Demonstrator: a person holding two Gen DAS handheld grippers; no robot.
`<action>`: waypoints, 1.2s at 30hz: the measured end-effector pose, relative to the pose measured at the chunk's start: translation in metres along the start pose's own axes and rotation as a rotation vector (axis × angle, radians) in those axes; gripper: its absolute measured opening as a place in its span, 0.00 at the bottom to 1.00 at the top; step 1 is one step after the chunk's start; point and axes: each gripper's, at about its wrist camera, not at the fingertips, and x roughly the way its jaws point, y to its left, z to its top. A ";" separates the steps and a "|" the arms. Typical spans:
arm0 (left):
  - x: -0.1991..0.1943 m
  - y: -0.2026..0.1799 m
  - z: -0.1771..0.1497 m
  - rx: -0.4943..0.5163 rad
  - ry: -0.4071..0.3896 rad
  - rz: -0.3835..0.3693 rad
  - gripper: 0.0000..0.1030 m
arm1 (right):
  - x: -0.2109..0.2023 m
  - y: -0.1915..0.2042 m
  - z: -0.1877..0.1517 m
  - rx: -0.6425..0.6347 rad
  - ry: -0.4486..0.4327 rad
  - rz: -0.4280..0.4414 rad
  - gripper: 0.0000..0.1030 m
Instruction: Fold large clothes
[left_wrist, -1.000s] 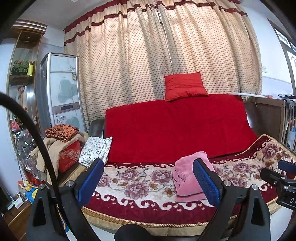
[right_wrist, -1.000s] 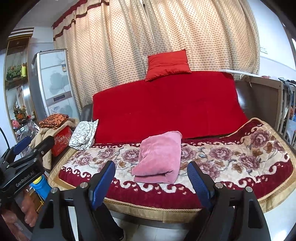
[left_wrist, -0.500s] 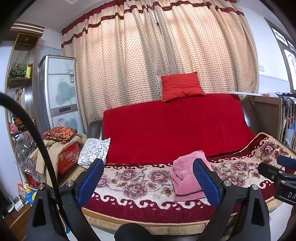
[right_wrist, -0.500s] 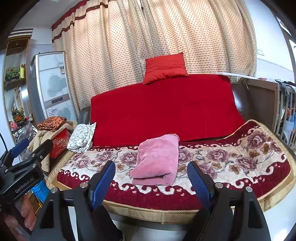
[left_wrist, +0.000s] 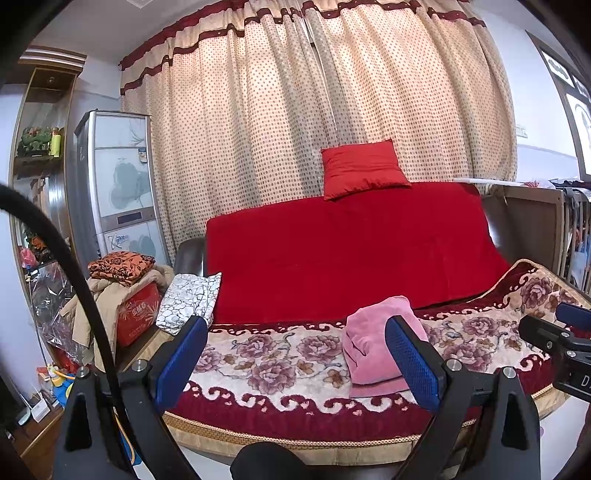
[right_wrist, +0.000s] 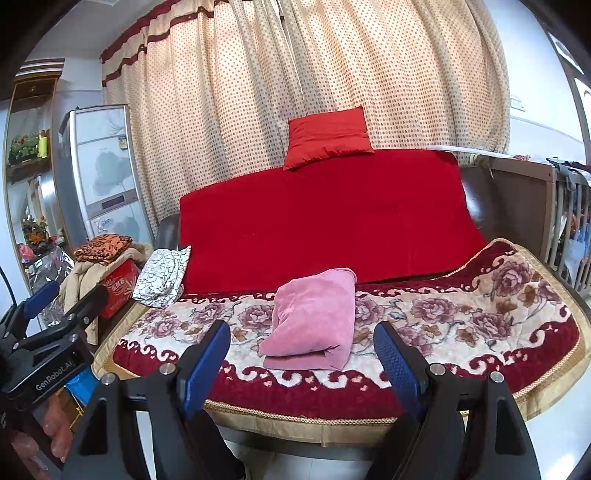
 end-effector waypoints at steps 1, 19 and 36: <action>0.000 0.000 0.000 0.000 0.000 0.000 0.94 | 0.000 0.000 0.000 0.000 0.000 0.000 0.80; -0.003 0.001 -0.002 -0.001 0.000 0.000 0.94 | -0.001 0.000 0.000 -0.002 -0.001 -0.002 0.80; -0.002 0.005 -0.004 -0.002 0.008 -0.004 0.94 | -0.004 0.006 -0.001 -0.008 -0.008 -0.005 0.80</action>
